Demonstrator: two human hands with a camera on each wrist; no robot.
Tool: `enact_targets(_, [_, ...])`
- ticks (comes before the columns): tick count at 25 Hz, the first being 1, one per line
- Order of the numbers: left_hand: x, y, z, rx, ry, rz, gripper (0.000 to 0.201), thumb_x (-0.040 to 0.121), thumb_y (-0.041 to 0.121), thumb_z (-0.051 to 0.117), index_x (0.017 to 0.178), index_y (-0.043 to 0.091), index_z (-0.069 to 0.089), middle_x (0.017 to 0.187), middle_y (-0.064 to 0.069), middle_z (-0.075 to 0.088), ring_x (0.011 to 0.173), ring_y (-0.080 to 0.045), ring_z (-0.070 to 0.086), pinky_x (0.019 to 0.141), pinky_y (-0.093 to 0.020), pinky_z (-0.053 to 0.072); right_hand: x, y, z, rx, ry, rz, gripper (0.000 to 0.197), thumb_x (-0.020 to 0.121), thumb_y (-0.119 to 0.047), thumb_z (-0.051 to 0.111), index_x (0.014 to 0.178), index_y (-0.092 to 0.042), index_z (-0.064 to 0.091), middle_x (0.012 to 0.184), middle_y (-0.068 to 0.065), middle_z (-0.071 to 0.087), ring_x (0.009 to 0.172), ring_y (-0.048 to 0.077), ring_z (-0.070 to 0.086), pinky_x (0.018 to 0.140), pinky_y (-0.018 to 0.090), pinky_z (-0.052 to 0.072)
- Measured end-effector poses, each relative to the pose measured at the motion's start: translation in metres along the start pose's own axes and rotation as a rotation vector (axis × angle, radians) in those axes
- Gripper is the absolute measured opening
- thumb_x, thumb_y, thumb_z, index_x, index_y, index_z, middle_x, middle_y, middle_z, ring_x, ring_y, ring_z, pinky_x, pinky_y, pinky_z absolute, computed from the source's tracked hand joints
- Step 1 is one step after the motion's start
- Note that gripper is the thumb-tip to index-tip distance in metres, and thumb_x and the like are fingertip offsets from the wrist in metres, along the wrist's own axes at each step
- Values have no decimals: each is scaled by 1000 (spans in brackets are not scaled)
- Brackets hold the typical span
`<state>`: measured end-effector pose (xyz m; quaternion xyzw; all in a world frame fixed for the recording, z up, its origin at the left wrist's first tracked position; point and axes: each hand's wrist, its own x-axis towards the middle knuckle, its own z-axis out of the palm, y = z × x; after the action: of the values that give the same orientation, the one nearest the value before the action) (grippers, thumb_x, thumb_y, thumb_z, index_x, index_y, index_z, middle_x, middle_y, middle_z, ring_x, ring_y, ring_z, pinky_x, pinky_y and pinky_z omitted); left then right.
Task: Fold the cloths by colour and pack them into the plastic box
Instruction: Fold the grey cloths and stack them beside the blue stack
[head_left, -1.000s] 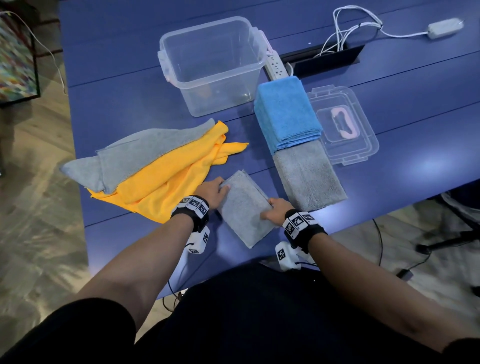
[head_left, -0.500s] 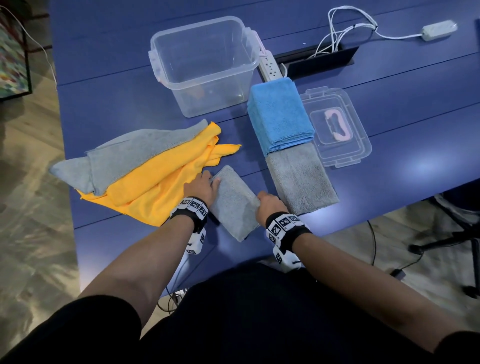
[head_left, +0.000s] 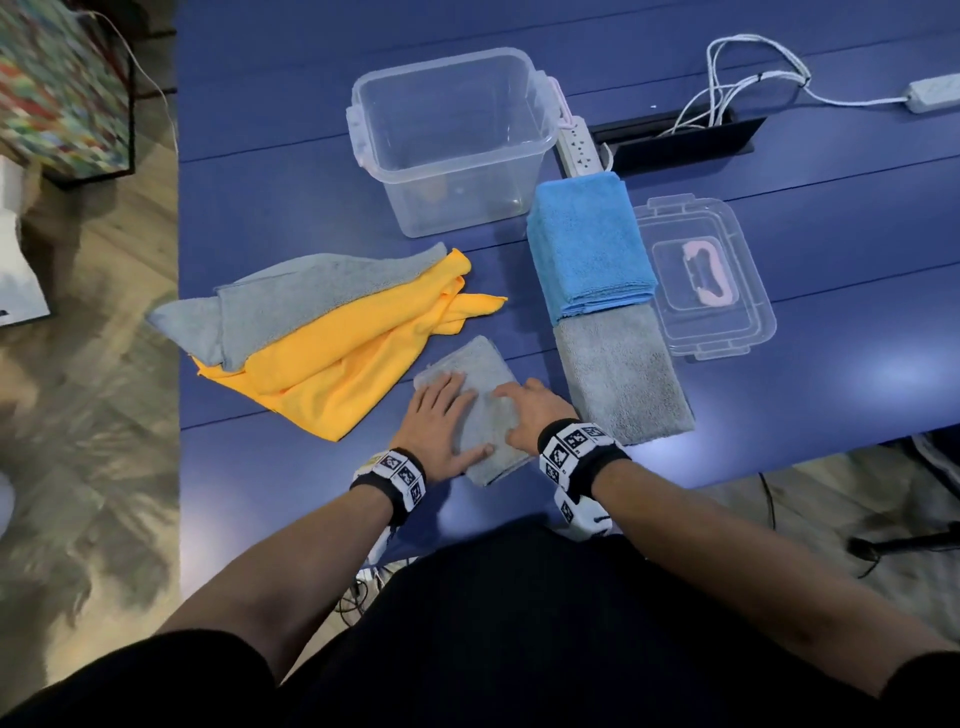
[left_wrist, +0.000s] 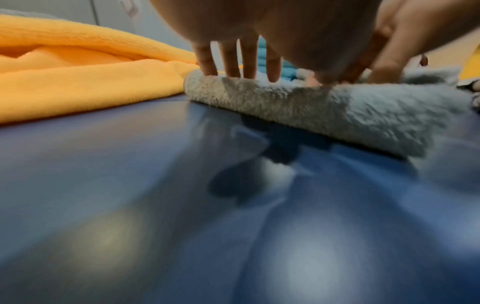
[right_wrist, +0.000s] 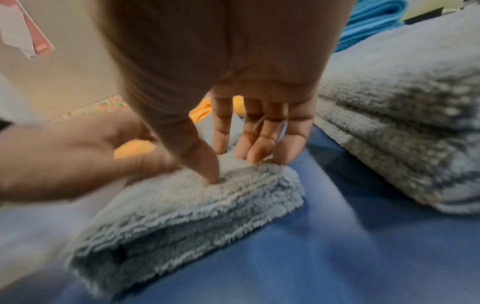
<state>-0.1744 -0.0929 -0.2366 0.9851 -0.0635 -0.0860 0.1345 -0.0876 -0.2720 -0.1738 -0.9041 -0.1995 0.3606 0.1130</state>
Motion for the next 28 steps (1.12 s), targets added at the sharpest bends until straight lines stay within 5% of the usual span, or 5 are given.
enact_targets(5, [1,0,-12,-95,-133,-120,114,65,93,37,153,21,24,164,-7,2,151,-23,-6,120,-46,-10,10,-11,-9,-320,-111,-22,93,72,-26,77,146,-31,22,130,11,34,120,33,45,89,44,48])
enact_targets(10, [-4,11,-22,-315,232,-725,90,78,77,45,141,13,40,138,-9,46,125,-32,44,104,-43,38,27,-17,-17,-264,95,-118,62,85,-30,61,142,-26,36,136,9,36,126,32,39,98,45,41])
enact_targets(13, [0,19,-35,-634,83,-1004,72,77,77,53,109,12,53,103,-4,59,94,-25,59,79,-38,50,31,-15,-14,-221,-3,-54,65,86,-25,58,144,-18,29,141,11,31,129,34,35,95,44,43])
enact_targets(23, [23,54,-61,-1575,149,-900,37,76,0,65,112,5,59,115,-22,66,95,-37,65,84,-49,56,24,15,-19,473,7,7,61,97,-58,33,141,-17,43,141,12,49,127,29,48,103,34,35])
enact_targets(28, [49,89,-83,-1899,80,-704,40,84,0,59,124,1,58,117,-18,67,103,-34,65,86,-47,56,3,48,-59,659,82,99,87,84,-80,23,130,-14,57,132,15,58,120,33,54,106,39,38])
